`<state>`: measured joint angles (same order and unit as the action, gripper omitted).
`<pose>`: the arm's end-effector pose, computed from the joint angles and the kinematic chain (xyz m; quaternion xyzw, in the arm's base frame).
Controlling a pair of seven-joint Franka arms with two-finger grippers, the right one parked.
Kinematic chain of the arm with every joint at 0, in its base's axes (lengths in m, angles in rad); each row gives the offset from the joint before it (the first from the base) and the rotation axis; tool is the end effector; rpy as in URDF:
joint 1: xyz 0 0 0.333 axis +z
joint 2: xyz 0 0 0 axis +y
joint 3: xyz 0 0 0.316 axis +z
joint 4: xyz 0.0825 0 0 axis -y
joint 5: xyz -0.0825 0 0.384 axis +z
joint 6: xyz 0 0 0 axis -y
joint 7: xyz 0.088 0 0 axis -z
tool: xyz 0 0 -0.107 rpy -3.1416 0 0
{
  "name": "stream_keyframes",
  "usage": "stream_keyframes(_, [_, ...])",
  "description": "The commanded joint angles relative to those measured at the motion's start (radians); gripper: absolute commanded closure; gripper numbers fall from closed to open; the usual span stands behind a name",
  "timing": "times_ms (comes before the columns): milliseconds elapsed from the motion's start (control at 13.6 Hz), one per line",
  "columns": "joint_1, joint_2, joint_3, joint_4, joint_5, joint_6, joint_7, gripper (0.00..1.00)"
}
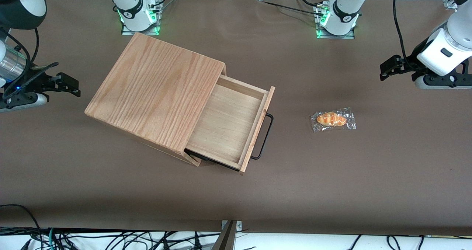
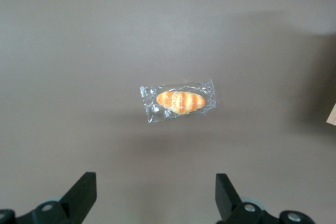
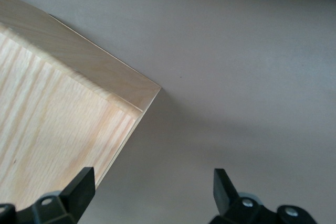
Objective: Open top drawer with left arm
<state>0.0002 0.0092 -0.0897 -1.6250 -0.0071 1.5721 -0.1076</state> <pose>0.5528 -0.0501 0.5940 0.9995 0.0091 -0.0313 0.0009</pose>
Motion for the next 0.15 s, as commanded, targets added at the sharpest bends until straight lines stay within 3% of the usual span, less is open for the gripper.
stream_keyframes(0, [0.003, 0.008, -0.002, 0.016, 0.010, 0.002, -0.004, 0.00])
stream_keyframes(73, [0.003, 0.008, -0.002, 0.014, 0.010, 0.002, -0.004, 0.00])
